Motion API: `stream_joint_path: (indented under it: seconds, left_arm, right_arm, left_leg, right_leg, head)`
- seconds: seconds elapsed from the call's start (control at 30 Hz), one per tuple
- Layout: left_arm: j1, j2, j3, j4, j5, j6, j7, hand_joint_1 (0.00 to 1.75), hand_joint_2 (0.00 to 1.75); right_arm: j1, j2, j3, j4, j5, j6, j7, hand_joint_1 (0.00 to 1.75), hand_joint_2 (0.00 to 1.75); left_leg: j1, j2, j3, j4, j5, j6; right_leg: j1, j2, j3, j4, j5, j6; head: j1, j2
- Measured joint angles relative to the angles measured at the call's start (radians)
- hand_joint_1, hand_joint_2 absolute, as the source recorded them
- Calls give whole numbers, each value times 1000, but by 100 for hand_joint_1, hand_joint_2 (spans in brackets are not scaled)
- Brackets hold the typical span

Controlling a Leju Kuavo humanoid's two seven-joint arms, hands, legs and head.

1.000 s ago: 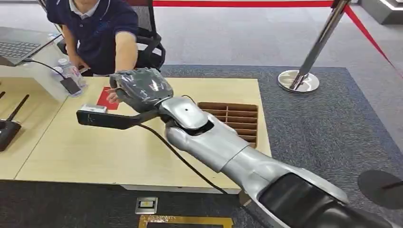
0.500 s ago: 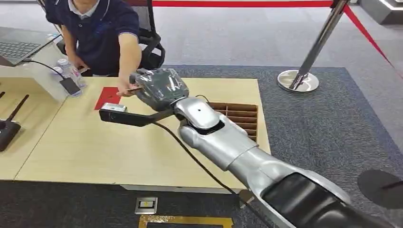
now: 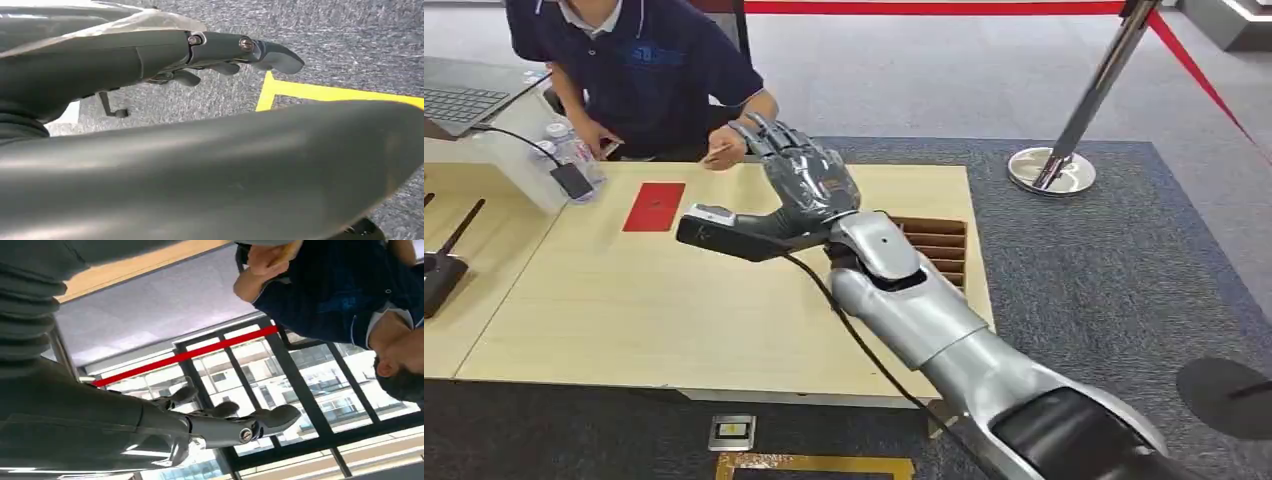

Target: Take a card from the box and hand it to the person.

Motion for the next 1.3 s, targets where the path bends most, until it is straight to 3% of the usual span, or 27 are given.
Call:
stream_joint_path:
  seconds: [0.2,0.4,0.63,0.83,1.07,1.3]
  left_arm:
    - [0,0,3,0,26,15,19,0,0]
    - [0,-6,18,0,66,38,21,0,0]
    - [1,-19,52,0,100,67,-3,0,0]
    - [3,-21,60,0,104,71,5,0,0]
    - [2,-26,78,0,134,93,12,0,0]
    - [0,-37,104,0,170,122,7,0,0]
  right_arm:
    - [108,-30,-35,-216,-134,17,-59,0,0]
    - [248,-74,-77,-470,-435,44,-218,0,0]
    - [496,-135,-155,-763,-635,21,-339,0,0]
    - [744,-141,-288,-998,-766,3,-401,0,0]
    - [889,-106,-471,-1068,-900,21,-446,0,0]
    - [915,-76,-649,-992,-987,33,-422,0,0]
  left_leg:
    - [0,0,0,0,0,0]
    - [0,0,0,0,0,0]
    - [0,0,-1,0,-1,1]
    - [0,0,-1,0,-2,1]
    - [0,0,-1,0,-2,1]
    - [0,0,-1,0,-1,1]
  right_leg:
    - [0,0,0,0,0,0]
    - [0,0,0,-1,0,0]
    - [0,0,0,-1,0,0]
    - [0,0,-1,-2,-1,0]
    - [0,0,0,-2,0,0]
    - [0,0,0,-2,0,0]
  head:
    - [0,0]
    - [0,0]
    - [0,0]
    - [0,0]
    - [-1,0]
    - [0,0]
